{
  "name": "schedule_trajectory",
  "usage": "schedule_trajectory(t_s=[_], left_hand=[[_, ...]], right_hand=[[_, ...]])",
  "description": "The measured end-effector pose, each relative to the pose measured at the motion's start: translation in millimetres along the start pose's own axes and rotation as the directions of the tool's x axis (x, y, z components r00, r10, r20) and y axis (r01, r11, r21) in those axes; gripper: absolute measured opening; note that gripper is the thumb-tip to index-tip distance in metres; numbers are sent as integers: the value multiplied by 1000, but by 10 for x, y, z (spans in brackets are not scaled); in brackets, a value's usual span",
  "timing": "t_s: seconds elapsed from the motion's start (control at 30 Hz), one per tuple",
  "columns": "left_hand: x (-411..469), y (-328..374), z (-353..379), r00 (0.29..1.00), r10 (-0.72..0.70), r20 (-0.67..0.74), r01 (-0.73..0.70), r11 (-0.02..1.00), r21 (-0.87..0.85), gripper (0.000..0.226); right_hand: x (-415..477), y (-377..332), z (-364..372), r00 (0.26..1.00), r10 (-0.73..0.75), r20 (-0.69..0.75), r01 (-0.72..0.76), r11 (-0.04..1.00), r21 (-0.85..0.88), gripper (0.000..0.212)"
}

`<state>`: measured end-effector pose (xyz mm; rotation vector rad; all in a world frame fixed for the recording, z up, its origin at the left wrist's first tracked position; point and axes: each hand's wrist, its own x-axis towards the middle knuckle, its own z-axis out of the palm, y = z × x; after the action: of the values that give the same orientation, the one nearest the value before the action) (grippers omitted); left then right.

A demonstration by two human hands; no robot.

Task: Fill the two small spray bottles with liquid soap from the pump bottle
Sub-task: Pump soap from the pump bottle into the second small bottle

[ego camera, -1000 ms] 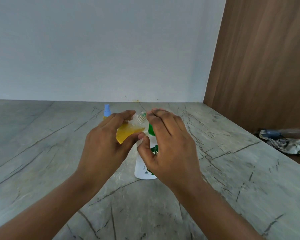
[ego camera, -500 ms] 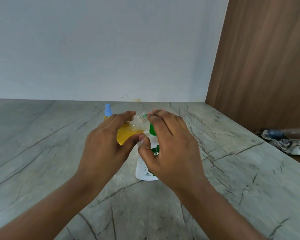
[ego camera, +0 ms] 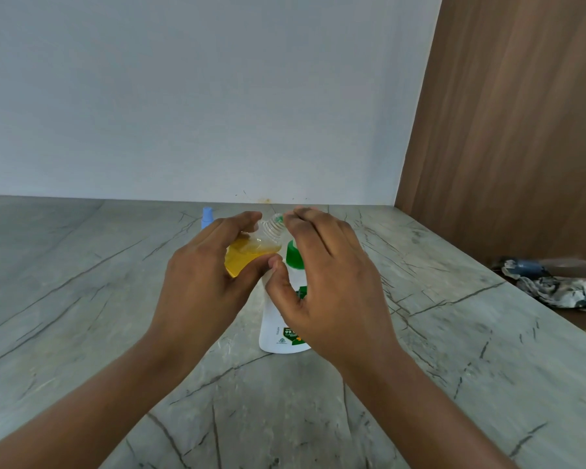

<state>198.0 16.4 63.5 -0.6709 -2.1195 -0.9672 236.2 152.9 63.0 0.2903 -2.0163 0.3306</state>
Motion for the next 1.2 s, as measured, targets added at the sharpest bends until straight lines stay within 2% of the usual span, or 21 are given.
schedule_trajectory(t_s=[0.27,0.97,1.2], left_hand=[[12,-4,18,1000,0,-2,0,1000,20,47],[-6,-89,35,999,32,29,-33,998,48,55],[22,-35,-4,1000,27,14,-28,999,45,49]], right_hand=[[-17,50,30,997,-57,-52,57,998,0,38],[-12,116,60,1000,-22,11,21,999,39,41],[13,72,29,999,-37,4,37,999,-35,41]])
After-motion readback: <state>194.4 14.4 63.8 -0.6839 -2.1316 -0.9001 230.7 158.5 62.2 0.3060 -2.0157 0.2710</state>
